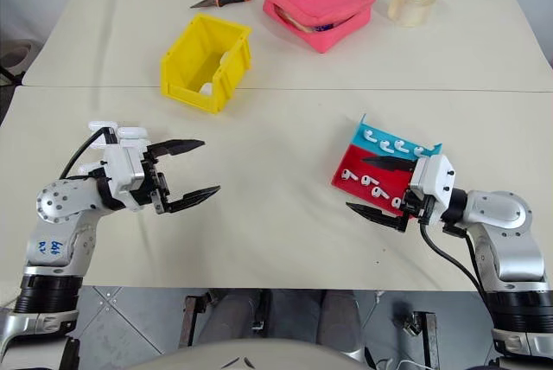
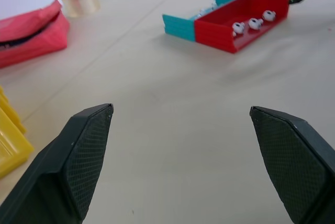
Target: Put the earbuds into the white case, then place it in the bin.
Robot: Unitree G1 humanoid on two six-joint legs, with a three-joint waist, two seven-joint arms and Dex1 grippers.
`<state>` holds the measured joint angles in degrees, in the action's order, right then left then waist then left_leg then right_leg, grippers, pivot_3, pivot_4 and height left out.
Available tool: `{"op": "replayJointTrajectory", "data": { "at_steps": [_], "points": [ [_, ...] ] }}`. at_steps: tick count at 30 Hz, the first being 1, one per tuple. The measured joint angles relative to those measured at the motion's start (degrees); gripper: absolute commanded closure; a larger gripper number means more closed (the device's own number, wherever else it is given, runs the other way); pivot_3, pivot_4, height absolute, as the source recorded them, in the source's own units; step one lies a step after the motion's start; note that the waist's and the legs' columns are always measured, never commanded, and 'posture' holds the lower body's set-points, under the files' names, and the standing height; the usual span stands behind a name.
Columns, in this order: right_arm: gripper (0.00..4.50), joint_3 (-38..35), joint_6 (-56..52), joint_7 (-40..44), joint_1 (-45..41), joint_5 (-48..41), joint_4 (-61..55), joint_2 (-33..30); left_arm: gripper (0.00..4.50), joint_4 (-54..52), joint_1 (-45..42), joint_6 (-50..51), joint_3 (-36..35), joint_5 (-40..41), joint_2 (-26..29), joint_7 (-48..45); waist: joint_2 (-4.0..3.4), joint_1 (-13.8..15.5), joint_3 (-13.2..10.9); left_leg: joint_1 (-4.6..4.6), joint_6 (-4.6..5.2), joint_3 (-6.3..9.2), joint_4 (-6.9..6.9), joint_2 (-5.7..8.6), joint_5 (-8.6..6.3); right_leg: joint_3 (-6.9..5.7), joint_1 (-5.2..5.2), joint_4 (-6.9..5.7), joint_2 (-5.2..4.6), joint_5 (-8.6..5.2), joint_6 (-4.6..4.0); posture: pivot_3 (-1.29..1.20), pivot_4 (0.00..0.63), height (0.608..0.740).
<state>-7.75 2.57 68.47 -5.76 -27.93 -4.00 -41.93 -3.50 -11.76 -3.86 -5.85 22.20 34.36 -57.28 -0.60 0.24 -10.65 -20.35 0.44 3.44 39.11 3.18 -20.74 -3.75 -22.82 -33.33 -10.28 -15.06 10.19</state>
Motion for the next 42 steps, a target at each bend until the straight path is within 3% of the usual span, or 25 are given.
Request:
{"op": "replayJointTrajectory", "data": {
  "at_steps": [5,11,20,24,27,32,36,40,42],
  "points": [
    [0.00,0.1,-0.1,-0.6,-1.7,-0.5,0.0,1.8,0.04,-1.7,2.9,1.0,-1.6,-0.3,0.0,3.9,-0.01,-0.4,0.0,0.02,-0.04,0.01,-0.01,-0.04,-0.02,0.01,-0.01,0.01,0.02,0.00,0.00,0.00,0.150,0.740],
    [0.00,1.7,-0.4,-1.8,-5.8,-1.1,-1.7,6.0,0.04,-7.9,11.9,5.6,-8.9,1.5,-1.0,11.7,-0.02,-0.3,0.0,0.05,-0.08,0.02,0.00,-0.13,-0.04,0.03,-0.01,-0.01,0.07,0.00,-0.01,0.00,0.150,0.740],
    [0.00,10.0,1.6,-1.3,-13.2,-0.4,-5.4,13.6,0.04,-17.7,32.8,9.5,-23.9,-0.1,-11.7,30.9,0.07,0.2,0.0,0.05,-0.09,0.03,0.00,-0.15,-0.13,0.07,-0.01,0.03,0.11,-0.03,-0.05,0.00,0.150,0.740],
    [0.00,10.1,1.2,0.1,-13.2,-0.4,-4.8,13.1,0.04,-23.1,36.9,17.3,-24.5,0.2,-14.7,37.6,0.15,1.3,0.0,0.04,-0.07,0.04,0.03,-0.13,-0.15,0.06,0.00,0.04,0.09,-0.04,-0.07,0.00,0.150,0.740],
    [0.00,10.1,-0.1,1.1,-13.1,-0.6,-4.3,12.2,0.04,-28.0,36.8,26.6,-24.9,2.6,-14.7,42.6,0.15,1.2,0.0,0.06,-0.08,0.03,0.04,-0.15,-0.16,0.08,0.00,-0.01,0.11,-0.05,-0.10,0.00,0.150,0.740],
    [0.00,9.5,-4.0,1.8,-13.1,-1.9,-3.1,10.3,0.04,-36.9,32.5,49.2,-30.3,11.5,-9.1,51.5,0.17,1.0,0.0,0.08,-0.25,0.04,0.04,-0.41,-0.25,0.13,-0.07,-0.12,0.39,-0.16,-0.30,0.00,0.150,0.740],
    [0.00,9.7,-5.4,2.4,-13.0,-2.3,-2.4,10.3,0.04,-39.3,21.8,69.7,-35.8,16.9,-6.4,60.5,0.16,1.0,0.0,0.11,-0.47,0.04,0.04,-0.64,-0.24,0.13,-0.15,-0.27,0.65,-0.23,-0.44,0.00,0.150,0.740],
    [0.00,9.9,-6.2,2.4,-12.8,-2.3,-2.5,10.5,0.04,-38.7,6.8,89.0,-37.7,16.0,-6.9,66.3,0.22,1.1,0.0,0.11,-0.60,0.03,0.06,-0.71,-0.19,0.12,-0.20,-0.40,0.77,-0.26,-0.50,0.00,0.150,0.740],
    [0.00,9.9,-6.3,2.1,-12.8,-2.3,-2.6,10.7,0.04,-38.0,2.4,93.9,-37.8,15.1,-6.8,67.8,0.24,0.9,0.0,0.13,-0.64,0.01,0.06,-0.72,-0.21,0.17,-0.25,-0.44,0.78,-0.28,-0.53,0.00,0.150,0.740]
  ]
}}
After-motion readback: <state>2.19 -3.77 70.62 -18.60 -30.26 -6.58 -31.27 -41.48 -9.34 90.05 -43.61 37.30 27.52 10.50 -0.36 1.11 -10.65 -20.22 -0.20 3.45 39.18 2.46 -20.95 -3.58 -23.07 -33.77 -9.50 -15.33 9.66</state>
